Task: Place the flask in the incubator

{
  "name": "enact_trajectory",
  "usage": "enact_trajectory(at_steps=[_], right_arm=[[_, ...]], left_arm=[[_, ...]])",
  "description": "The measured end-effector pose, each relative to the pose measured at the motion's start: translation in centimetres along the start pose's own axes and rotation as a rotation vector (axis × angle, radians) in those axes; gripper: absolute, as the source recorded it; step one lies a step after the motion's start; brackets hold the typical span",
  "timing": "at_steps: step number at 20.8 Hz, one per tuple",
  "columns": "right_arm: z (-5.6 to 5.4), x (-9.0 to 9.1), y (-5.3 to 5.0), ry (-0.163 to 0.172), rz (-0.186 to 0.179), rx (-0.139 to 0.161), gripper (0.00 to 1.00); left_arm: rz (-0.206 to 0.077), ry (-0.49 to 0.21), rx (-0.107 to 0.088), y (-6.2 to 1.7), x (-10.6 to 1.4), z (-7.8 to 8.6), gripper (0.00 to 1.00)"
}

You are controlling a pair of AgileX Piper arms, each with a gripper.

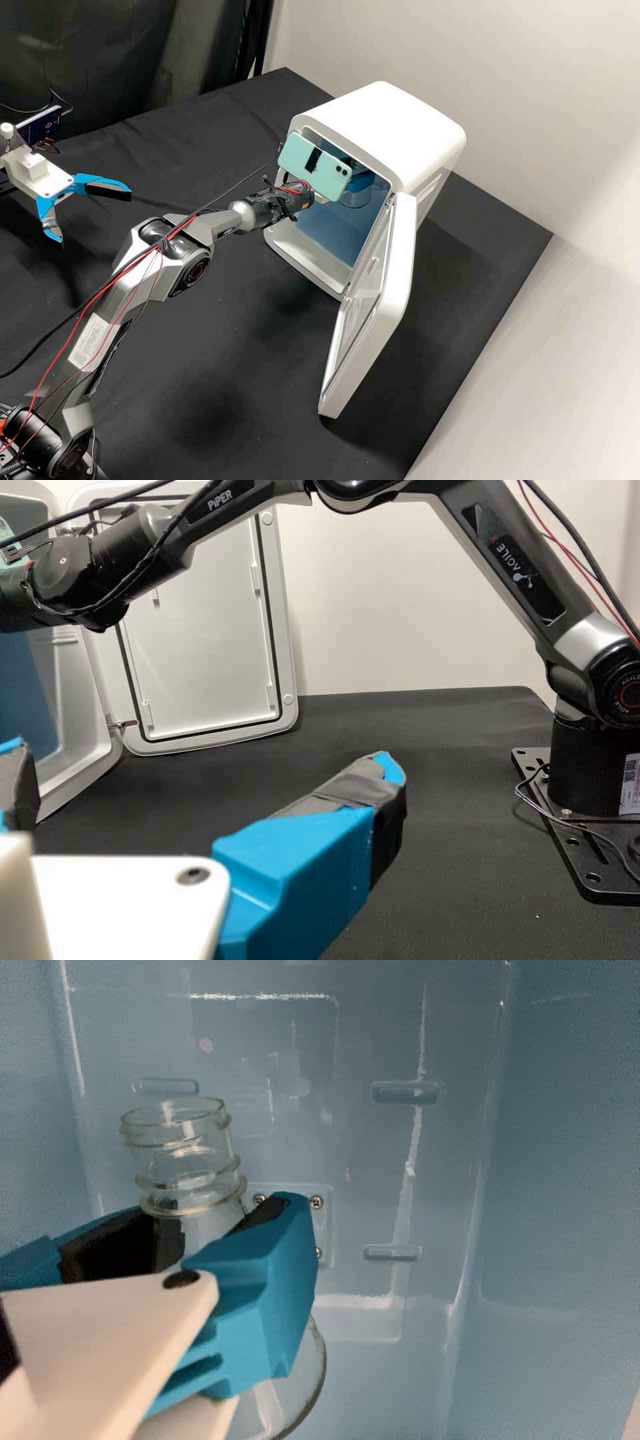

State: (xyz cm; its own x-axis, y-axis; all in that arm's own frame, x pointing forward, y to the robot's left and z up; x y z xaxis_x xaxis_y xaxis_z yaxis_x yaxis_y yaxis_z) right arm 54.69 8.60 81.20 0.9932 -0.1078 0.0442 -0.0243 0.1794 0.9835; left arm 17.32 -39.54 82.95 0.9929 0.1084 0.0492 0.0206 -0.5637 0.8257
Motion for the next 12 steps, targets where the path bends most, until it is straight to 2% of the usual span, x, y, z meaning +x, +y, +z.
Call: enact_trajectory(at_steps=[3, 6, 8, 9, 11, 12], right_arm=[[0.0, 0.0, 0.0, 0.001, -0.001, 0.001, 0.00], [0.6, -0.2, -0.9, -0.013, -0.026, 0.004, 0.00], [1.4, -0.7, -1.8, -0.026, -0.068, 0.014, 0.00], [1.6, -1.1, -2.1, -0.024, -0.096, 0.009, 0.00], [2.4, -2.0, -2.4, -0.033, -0.148, 0.039, 0.00], [2.5, -2.5, -2.5, -0.026, -0.163, 0.032, 0.00]], left_arm=[[0.000, 0.000, 0.000, 0.00, 0.0, 0.0, 1.00], [0.000, 0.000, 0.000, 0.00, 0.0, 0.0, 1.00], [0.000, 0.000, 0.000, 0.00, 0.0, 0.0, 1.00], [0.000, -0.001, -0.002, 0.00, 0.0, 0.1, 1.00], [0.001, -0.005, -0.007, -0.02, 0.1, 0.2, 1.00], [0.003, -0.004, -0.007, 0.01, 0.0, 0.2, 1.00]])
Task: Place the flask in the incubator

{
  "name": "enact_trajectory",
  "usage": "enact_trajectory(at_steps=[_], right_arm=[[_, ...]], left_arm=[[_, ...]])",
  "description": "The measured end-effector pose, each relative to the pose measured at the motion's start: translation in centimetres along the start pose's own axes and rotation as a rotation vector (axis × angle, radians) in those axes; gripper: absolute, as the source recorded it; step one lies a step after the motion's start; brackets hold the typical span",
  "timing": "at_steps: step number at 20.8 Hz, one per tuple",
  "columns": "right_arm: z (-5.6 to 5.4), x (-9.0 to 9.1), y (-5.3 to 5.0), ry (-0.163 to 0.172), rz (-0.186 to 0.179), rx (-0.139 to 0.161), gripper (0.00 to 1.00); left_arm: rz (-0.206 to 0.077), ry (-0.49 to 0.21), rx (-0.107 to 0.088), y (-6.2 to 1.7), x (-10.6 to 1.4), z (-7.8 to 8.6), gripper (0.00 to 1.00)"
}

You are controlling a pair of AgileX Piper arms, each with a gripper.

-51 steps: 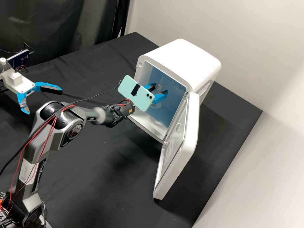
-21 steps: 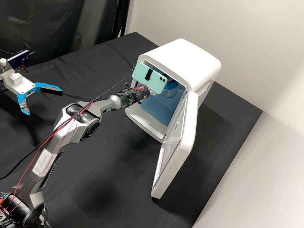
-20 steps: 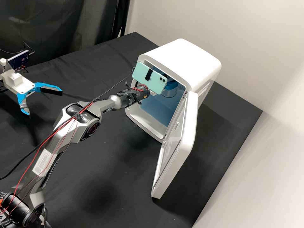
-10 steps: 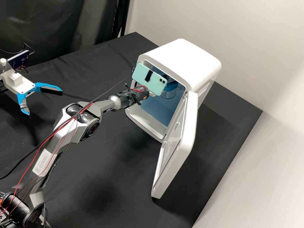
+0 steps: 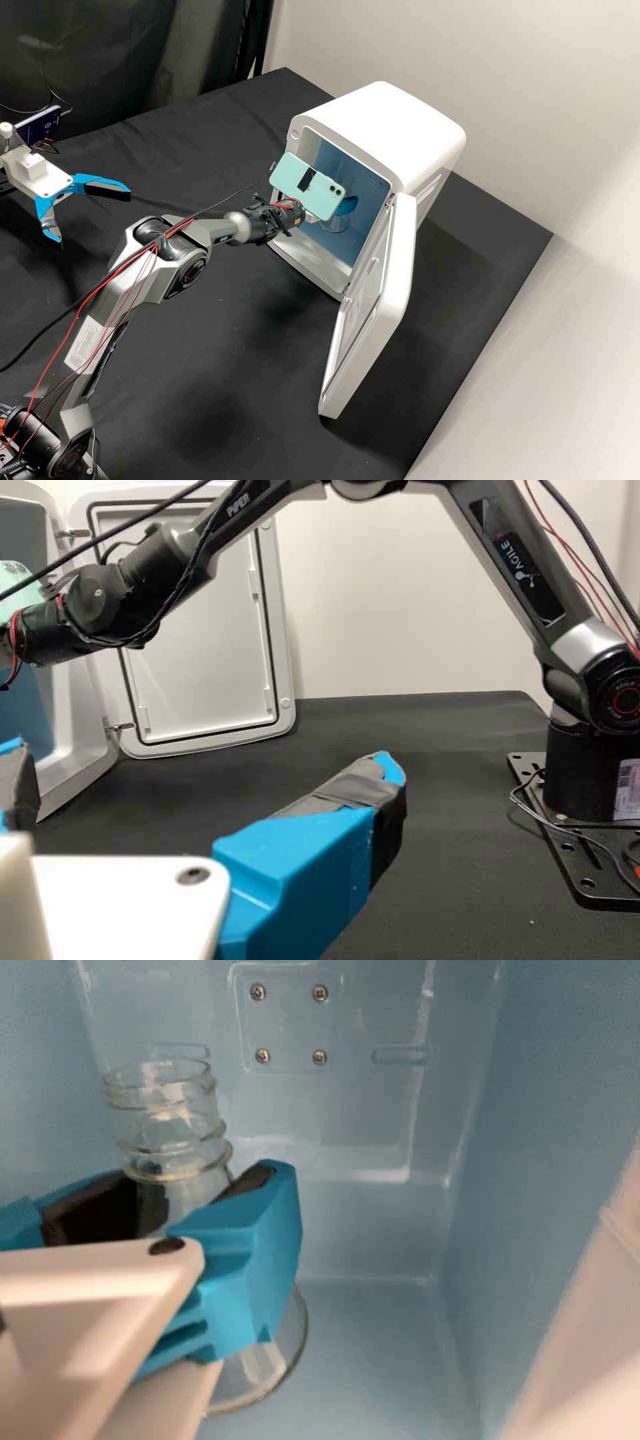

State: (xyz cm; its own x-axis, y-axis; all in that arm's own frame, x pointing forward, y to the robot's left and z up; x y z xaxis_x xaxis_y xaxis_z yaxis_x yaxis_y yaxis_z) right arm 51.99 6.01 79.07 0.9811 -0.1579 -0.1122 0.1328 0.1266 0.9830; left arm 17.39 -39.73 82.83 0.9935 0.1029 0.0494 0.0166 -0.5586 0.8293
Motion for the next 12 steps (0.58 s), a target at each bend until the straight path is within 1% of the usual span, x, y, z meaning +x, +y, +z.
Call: enact_trajectory(at_steps=[2, 3, 6, 12], right_arm=[[0.04, -0.60, 0.50, 0.002, 0.002, 0.025, 0.00], [-0.07, -0.74, 0.65, 0.005, 0.003, 0.030, 0.00], [-0.15, -0.79, 0.95, 0.011, 0.024, 0.031, 0.00], [-0.11, -0.76, 0.90, 0.011, 0.024, 0.030, 0.00]], left_arm=[[0.000, 0.000, 0.000, 0.00, 0.00, 0.00, 1.00], [0.000, -0.002, 0.000, -0.01, 0.00, 0.03, 1.00], [0.004, -0.005, 0.001, 0.07, -0.02, 0.12, 1.00], [0.013, -0.007, 0.000, 0.17, -0.02, 0.19, 1.00]])
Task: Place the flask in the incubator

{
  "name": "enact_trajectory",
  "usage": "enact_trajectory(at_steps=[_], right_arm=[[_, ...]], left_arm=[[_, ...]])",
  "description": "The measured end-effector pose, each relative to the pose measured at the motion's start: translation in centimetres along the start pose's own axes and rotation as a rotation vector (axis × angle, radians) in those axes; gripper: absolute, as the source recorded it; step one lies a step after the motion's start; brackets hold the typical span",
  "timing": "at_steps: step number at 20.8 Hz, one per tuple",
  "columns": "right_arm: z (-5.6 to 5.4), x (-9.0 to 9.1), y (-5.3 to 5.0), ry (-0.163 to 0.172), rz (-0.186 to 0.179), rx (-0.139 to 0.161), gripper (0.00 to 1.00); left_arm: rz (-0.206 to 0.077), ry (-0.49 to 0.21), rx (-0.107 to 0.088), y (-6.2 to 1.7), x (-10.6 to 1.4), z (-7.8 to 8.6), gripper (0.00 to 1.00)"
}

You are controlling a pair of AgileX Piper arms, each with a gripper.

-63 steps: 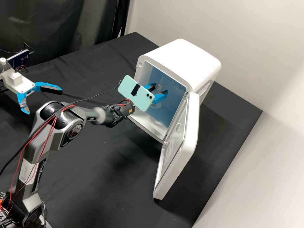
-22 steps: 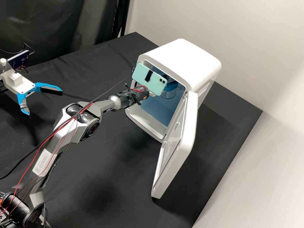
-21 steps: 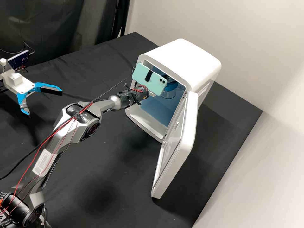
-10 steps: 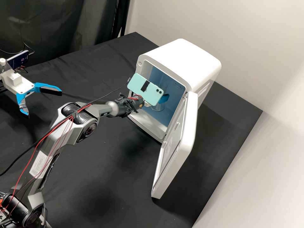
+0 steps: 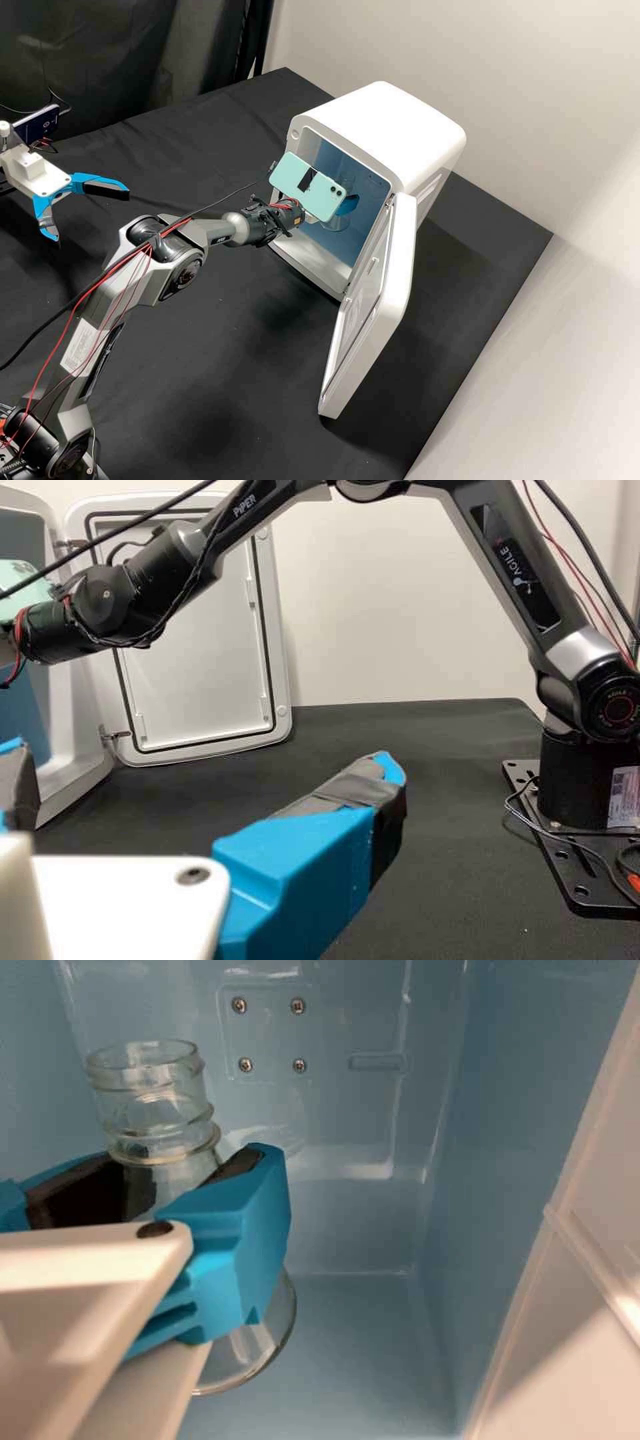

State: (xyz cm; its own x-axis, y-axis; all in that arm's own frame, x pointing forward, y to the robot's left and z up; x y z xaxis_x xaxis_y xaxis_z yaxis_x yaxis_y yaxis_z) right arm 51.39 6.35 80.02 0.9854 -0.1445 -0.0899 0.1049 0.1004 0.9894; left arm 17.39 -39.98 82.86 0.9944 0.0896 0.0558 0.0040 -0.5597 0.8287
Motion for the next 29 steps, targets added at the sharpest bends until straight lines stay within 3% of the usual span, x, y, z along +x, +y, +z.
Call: enact_trajectory(at_steps=[3, 6, 9, 11, 13, 28, 29], right_arm=[[0.0, 0.0, 0.0, 0.000, 0.000, 0.000, 0.00], [0.2, 0.3, -0.3, -0.002, -0.001, -0.026, 0.00], [1.4, 0.9, -1.8, -0.034, -0.027, -0.024, 0.00], [2.0, 1.3, -3.2, -0.050, -0.052, -0.038, 0.00], [2.0, 1.5, -3.7, -0.043, -0.036, -0.053, 0.00], [2.6, 2.1, -4.3, -0.038, 0.008, -0.065, 0.00], [2.7, 2.4, -4.3, -0.038, 0.010, -0.079, 0.00]], left_arm=[[0.000, 0.000, 0.000, 0.00, 0.0, 0.0, 1.00], [0.000, 0.000, 0.000, 0.00, 0.0, 0.0, 1.00], [0.000, 0.000, 0.000, 0.00, 0.0, 0.0, 1.00], [0.003, 0.004, 0.000, 0.03, 0.0, -0.1, 1.00], [0.004, 0.010, 0.000, 0.05, 0.0, -0.2, 1.00], [0.004, 0.012, 0.000, 0.06, 0.0, -0.2, 1.00], [0.004, 0.012, 0.000, 0.06, 0.0, -0.2, 1.00]])
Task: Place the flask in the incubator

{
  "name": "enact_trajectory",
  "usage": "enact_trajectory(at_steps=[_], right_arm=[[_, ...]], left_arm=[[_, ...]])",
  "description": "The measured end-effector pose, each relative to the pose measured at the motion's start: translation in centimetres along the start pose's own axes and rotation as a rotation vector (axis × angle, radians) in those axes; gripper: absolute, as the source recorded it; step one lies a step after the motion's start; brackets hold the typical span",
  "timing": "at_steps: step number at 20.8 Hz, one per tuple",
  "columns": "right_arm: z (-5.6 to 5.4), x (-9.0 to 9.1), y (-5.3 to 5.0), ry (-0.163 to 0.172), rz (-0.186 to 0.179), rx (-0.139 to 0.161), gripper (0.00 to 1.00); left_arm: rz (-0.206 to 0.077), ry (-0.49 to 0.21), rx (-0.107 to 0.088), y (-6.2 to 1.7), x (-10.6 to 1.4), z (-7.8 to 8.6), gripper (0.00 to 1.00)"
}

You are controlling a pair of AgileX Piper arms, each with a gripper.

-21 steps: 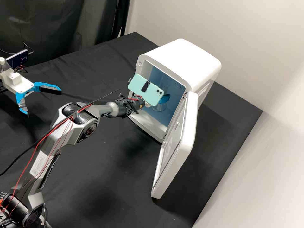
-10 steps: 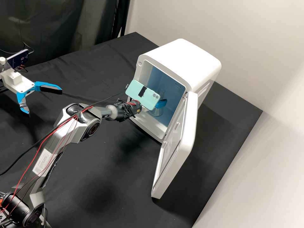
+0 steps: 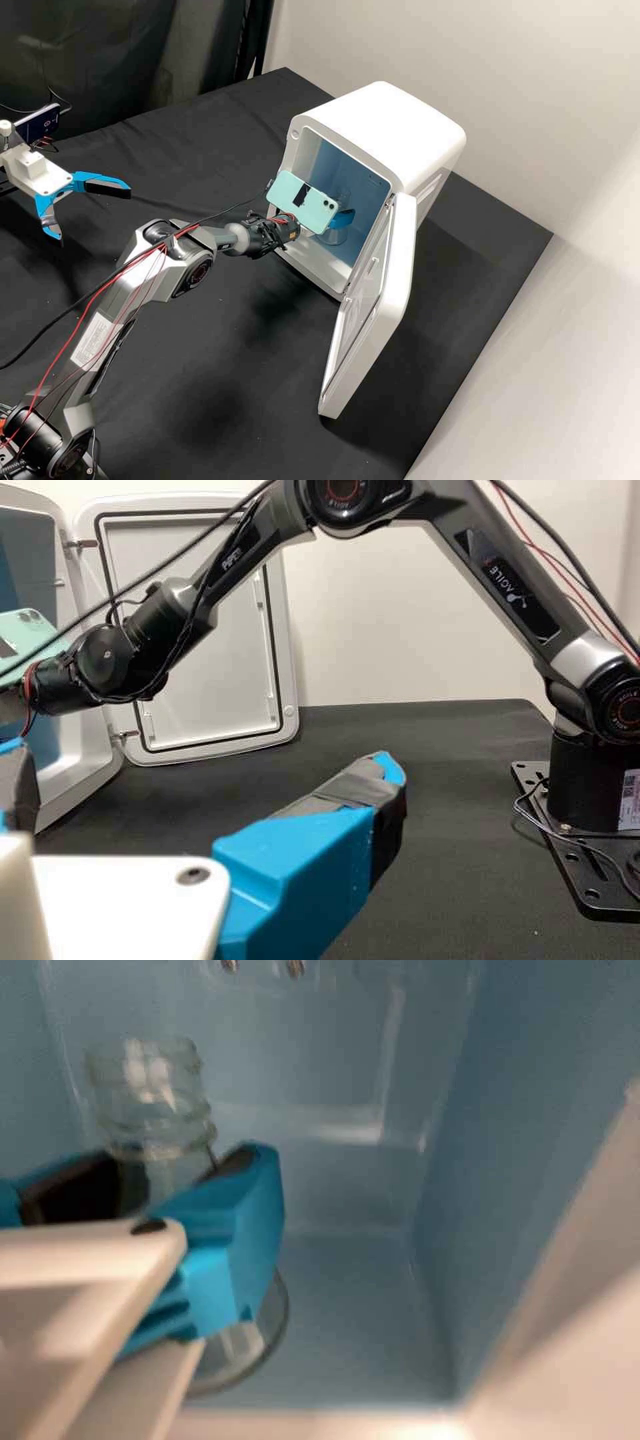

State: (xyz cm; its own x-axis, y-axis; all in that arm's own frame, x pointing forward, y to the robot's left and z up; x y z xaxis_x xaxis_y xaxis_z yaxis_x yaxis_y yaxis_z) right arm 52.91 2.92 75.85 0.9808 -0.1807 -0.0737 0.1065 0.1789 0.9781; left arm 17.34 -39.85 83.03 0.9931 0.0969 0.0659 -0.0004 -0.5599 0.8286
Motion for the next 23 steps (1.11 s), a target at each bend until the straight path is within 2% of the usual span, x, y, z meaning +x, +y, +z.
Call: enact_trajectory(at_steps=[6, 8, 10, 12, 16, 18, 19, 23], right_arm=[[0.4, 1.5, -0.1, -0.007, 0.006, -0.061, 0.00], [0.5, 2.0, -0.1, -0.017, 0.009, -0.095, 0.00], [0.6, 2.4, -0.2, -0.023, 0.013, -0.116, 0.00], [0.7, 2.5, -0.2, -0.030, -0.007, -0.120, 0.00], [0.8, 2.5, -0.4, -0.036, -0.011, -0.119, 0.00], [0.8, 2.5, -0.4, -0.036, -0.011, -0.120, 0.00], [0.8, 2.5, -0.4, -0.036, -0.011, -0.120, 0.00], [0.9, 2.5, -0.5, -0.039, -0.011, -0.117, 0.00]], left_arm=[[0.000, 0.000, 0.000, 0.00, 0.0, 0.0, 1.00], [0.000, 0.000, 0.000, 0.00, 0.0, 0.0, 1.00], [0.000, 0.000, 0.000, 0.00, 0.0, 0.0, 1.00], [0.000, 0.000, 0.000, 0.00, 0.0, 0.0, 1.00], [0.000, 0.000, 0.000, 0.00, 0.0, 0.0, 1.00], [0.000, 0.000, 0.007, 0.00, 0.0, 0.0, 1.00], [0.000, 0.000, 0.021, 0.00, 0.0, 0.0, 1.00], [0.000, 0.000, 0.023, 0.00, 0.0, 0.0, 1.00]])
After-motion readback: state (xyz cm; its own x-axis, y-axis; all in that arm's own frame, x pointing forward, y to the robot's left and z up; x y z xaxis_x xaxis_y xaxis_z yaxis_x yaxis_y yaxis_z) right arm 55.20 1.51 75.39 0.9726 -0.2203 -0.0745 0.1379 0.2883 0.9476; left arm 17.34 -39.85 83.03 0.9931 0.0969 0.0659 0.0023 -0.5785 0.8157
